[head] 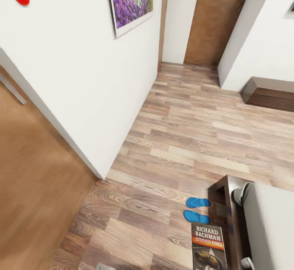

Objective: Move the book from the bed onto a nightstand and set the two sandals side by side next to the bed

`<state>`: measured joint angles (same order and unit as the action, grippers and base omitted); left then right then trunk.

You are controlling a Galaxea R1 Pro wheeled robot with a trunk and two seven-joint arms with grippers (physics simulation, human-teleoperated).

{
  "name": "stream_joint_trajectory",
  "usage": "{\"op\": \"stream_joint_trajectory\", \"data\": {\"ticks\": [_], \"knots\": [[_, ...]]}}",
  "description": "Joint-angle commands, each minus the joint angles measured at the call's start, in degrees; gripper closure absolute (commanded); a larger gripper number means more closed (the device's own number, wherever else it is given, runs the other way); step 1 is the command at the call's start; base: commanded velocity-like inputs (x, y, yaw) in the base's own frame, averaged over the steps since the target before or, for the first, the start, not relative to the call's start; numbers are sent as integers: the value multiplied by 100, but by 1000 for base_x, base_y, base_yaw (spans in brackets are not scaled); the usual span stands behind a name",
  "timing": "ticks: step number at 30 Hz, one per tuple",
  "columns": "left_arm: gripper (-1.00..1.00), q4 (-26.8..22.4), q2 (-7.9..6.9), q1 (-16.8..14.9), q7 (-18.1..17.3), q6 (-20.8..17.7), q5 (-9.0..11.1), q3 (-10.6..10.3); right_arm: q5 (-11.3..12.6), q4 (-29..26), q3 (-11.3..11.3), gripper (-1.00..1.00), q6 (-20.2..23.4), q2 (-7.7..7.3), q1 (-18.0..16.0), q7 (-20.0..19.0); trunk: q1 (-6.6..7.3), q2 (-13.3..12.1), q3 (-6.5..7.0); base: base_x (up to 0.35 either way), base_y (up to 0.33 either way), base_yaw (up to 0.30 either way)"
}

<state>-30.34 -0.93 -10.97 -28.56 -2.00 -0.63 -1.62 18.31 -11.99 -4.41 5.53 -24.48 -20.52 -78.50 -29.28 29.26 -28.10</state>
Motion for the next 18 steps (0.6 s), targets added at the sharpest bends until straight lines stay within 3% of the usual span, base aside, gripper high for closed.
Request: {"op": "stream_joint_trajectory", "data": {"ticks": [1,6,18], "knots": [[-100,2,-4,-2,-10,-20,-7,-14,67,-5,-42,100,72,-5,-2,-26,-2,7,-7,0,0,291],[-100,17,-2,-2,-10,-19,-8,-14,67,2,-42,100,71,-4,-4,-25,-2,7,-7,0,0,137],[-100,22,28,-2,-6,-19,-8,-14,67,63,-51,100,71,-4,-1,-26,-2,7,24,0,0,8]]}}
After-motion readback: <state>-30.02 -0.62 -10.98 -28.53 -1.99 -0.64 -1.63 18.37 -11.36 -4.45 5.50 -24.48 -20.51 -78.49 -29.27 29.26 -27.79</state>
